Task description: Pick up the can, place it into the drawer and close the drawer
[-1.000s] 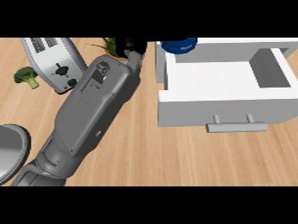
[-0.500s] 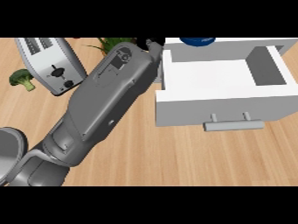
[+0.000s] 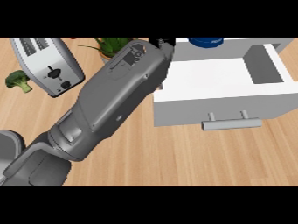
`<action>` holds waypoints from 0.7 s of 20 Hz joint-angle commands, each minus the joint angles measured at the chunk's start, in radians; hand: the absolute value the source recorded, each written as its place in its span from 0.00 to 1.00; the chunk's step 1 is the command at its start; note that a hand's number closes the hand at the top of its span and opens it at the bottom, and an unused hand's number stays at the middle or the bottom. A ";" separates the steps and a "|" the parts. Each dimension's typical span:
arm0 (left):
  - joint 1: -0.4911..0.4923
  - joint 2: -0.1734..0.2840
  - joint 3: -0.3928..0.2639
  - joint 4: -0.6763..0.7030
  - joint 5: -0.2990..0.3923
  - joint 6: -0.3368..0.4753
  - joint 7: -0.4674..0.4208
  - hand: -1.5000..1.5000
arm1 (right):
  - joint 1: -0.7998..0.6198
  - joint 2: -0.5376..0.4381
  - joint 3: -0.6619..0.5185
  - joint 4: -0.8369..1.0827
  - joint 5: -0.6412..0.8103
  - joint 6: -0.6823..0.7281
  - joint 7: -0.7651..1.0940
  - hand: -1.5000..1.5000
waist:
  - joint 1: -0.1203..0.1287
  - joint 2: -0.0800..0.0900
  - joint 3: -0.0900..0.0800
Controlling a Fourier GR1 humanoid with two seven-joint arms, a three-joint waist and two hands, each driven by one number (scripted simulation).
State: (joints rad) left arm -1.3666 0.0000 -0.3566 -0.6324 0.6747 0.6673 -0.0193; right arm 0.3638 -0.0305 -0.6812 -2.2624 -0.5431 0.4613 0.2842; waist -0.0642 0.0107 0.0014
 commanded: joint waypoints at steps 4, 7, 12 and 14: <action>-0.024 0.000 -0.099 0.082 0.101 0.034 -0.039 1.00 | -0.006 -0.012 0.009 -0.088 -0.024 -0.043 0.073 0.00 | -0.016 0.003 0.000; -0.040 0.000 -0.114 0.124 0.131 0.020 -0.043 1.00 | -0.004 0.029 0.038 -0.048 0.034 -0.013 0.021 0.00 | -0.010 0.005 0.001; 0.004 0.000 -0.226 0.108 0.177 0.091 -0.081 0.00 | -0.061 -0.027 0.018 -0.050 -0.015 -0.065 0.080 0.00 | -0.028 0.007 0.001; -0.056 0.000 -0.208 0.159 0.179 0.072 -0.060 0.00 | -0.053 -0.004 0.032 -0.063 0.001 -0.061 0.076 0.00 | -0.018 0.006 0.000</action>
State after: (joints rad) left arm -1.3955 0.0000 -0.5334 -0.5050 0.8312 0.7273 -0.0834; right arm 0.3232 -0.0417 -0.6578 -2.3057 -0.5425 0.4206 0.3446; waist -0.0852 0.0172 0.0021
